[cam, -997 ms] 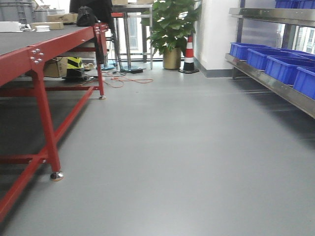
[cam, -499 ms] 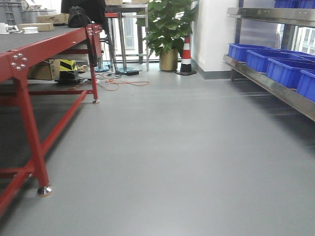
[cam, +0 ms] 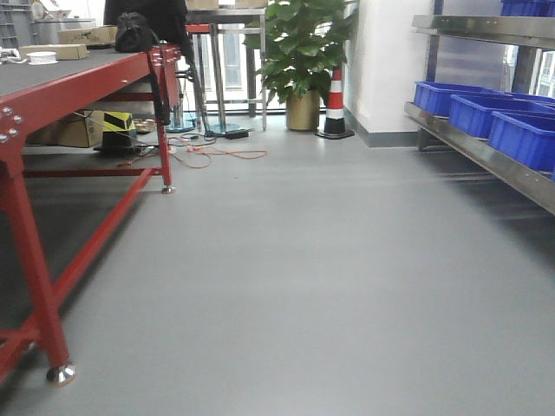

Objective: Place valve from conveyor to right shelf box
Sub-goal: 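Drive the base along the red-framed table holding both valves, then drive the base up to the steel shelf of blue bins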

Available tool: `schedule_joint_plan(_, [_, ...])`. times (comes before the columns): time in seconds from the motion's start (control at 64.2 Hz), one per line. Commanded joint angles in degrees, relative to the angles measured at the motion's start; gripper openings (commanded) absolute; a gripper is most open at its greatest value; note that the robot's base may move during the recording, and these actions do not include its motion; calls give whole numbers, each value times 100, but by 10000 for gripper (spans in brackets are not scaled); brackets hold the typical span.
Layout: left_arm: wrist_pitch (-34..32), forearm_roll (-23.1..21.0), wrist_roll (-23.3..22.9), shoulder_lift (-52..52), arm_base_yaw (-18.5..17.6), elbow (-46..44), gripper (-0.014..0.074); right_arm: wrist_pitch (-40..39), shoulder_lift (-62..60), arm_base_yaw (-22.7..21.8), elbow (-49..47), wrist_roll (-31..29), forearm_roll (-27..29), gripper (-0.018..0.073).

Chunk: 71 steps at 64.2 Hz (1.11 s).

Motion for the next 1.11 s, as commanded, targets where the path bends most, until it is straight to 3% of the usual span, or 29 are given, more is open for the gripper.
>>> schedule_joint_plan(0.0, [-251, -66, -31, -64, -35, -63, -111, -372, -59, 4, -107, -27, 5, -154])
schedule_joint_plan(1.091, [-251, -66, -31, -64, -35, -63, -111, -372, -59, 4, -107, -27, 5, -154])
